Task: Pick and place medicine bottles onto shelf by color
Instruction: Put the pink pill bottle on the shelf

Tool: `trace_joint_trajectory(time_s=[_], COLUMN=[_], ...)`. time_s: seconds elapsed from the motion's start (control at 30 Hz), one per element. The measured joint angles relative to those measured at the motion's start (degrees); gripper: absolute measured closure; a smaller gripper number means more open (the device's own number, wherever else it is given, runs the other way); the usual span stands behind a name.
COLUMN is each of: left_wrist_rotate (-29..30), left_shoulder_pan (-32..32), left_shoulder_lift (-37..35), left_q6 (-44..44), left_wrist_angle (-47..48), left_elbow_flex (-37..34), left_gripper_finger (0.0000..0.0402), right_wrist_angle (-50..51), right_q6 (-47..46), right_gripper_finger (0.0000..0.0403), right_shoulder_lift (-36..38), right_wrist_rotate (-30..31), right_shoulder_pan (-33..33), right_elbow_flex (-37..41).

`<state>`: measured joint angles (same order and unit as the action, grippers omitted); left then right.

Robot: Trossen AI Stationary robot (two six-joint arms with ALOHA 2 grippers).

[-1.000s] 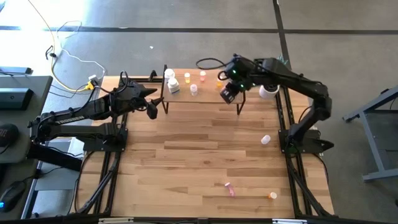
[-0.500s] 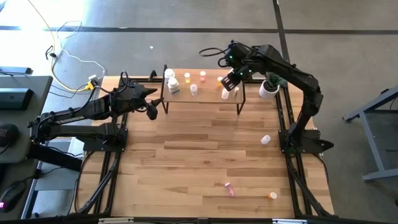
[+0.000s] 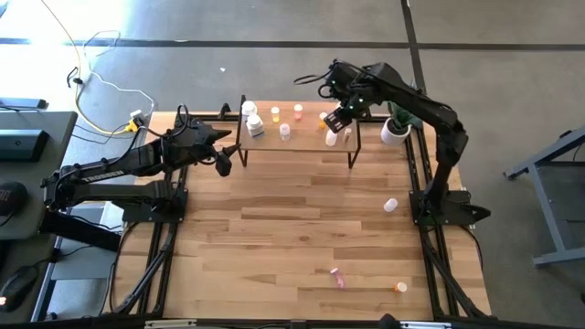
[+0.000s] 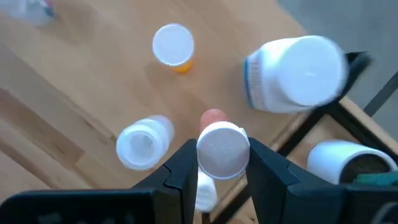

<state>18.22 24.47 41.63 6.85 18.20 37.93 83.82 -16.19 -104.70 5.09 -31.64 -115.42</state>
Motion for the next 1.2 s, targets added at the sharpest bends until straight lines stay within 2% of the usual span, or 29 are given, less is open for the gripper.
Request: trace_joint_trajectory(time_s=[0.5,1.2], left_wrist_rotate=[0.0,0.0], left_shoulder_pan=[-0.02,-0.02], left_shoulder_lift=[-0.01,0.0], left_q6=[0.43,0.42], left_wrist_angle=[0.0,-0.02], left_elbow_flex=[0.0,0.0], left_gripper_finger=[0.0151,0.0151], right_wrist_angle=[1.2,3.52], right_q6=[0.67,-0.24], right_gripper_finger=[0.0304,0.0304], right_shoulder_lift=[-4.9,-4.92], right_wrist_rotate=[-2.04,-2.55], right_shoulder_pan=[-0.2,-1.99], right_elbow_flex=[0.02,0.02])
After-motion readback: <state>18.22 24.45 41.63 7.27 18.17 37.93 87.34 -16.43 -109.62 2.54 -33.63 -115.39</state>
